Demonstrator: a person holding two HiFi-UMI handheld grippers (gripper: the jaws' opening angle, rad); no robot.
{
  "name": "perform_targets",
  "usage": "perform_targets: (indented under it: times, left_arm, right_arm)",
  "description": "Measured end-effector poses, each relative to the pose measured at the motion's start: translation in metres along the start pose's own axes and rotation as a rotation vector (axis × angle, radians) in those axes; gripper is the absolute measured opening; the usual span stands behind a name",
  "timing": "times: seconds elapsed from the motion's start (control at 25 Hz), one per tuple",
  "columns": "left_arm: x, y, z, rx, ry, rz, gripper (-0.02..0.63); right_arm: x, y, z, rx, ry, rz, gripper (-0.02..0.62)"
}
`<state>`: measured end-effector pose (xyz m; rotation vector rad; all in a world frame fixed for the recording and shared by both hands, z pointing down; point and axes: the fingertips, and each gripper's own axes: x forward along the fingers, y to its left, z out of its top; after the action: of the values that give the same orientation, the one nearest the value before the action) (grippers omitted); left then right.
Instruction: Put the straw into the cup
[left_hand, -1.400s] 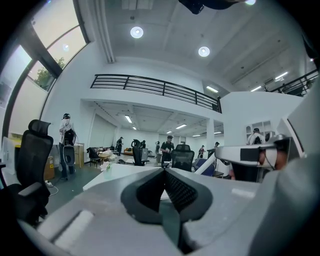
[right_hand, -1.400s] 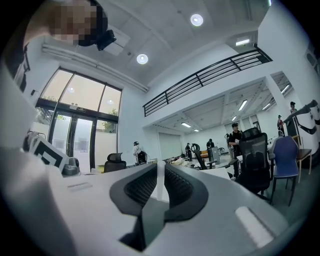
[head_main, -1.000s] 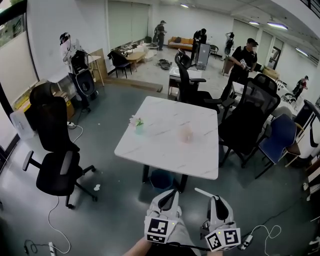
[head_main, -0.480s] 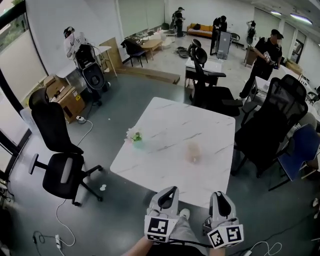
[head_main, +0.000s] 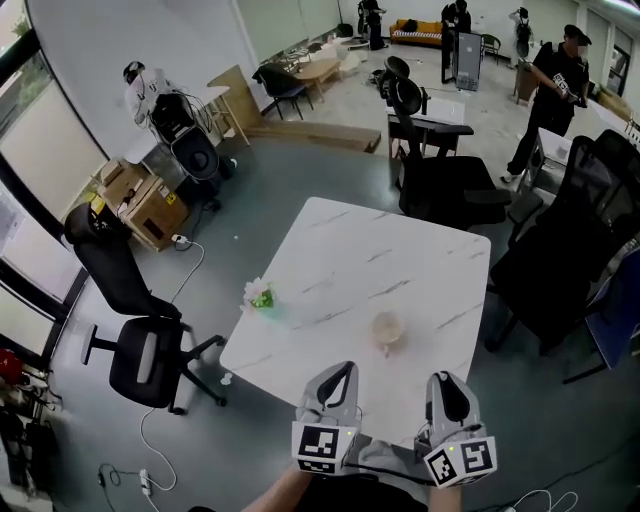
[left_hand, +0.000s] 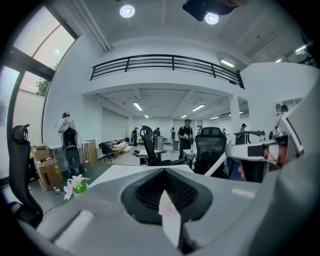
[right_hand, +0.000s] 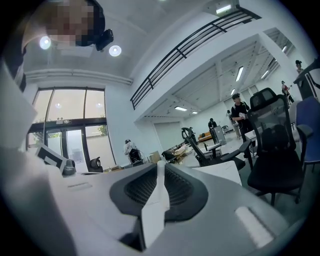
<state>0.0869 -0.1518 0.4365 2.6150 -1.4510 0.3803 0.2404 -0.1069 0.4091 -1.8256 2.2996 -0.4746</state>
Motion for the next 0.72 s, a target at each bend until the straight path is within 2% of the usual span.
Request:
perform_targets:
  times: [0.36, 0.72]
  left_arm:
    - [0.03, 0.011, -0.001, -0.004, 0.038, 0.006, 0.002]
    - [0.064, 0.02, -0.023, -0.053, 0.078, -0.042, 0.002]
  right_arm:
    - [0.042, -0.012, -0.008, 0.028, 0.046, 0.023, 0.046]
    - [0.083, -0.016, -0.033, -0.028, 0.142, 0.014, 0.046]
